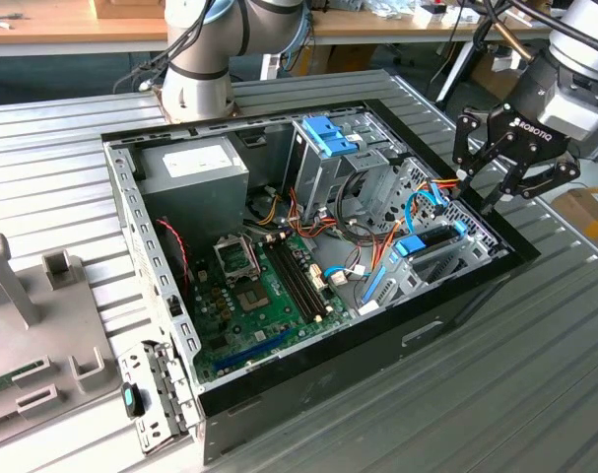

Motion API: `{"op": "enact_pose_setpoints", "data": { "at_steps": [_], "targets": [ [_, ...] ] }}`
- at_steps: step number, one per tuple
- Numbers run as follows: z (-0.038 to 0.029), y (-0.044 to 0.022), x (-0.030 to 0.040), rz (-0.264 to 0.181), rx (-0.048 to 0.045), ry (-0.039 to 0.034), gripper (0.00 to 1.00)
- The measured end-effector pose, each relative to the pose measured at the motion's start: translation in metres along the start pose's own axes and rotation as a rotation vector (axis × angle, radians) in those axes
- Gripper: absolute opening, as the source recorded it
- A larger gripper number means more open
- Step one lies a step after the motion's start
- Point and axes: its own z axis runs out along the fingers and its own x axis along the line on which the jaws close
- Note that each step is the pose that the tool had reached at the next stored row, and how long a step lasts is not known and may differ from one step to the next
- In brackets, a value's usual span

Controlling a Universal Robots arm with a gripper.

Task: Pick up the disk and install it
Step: 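Insert the first disk wire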

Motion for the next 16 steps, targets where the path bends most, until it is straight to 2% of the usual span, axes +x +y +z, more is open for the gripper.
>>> {"op": "enact_pose_setpoints", "data": {
  "at_steps": [5, 16],
  "targets": [
    [0.0000, -0.0008, 0.0005, -0.004, -0.0001, 0.0001, 0.44],
    [-0.0002, -0.0052, 0.0035, -0.048, -0.0018, 0.0008, 0.44]
  ]
}}
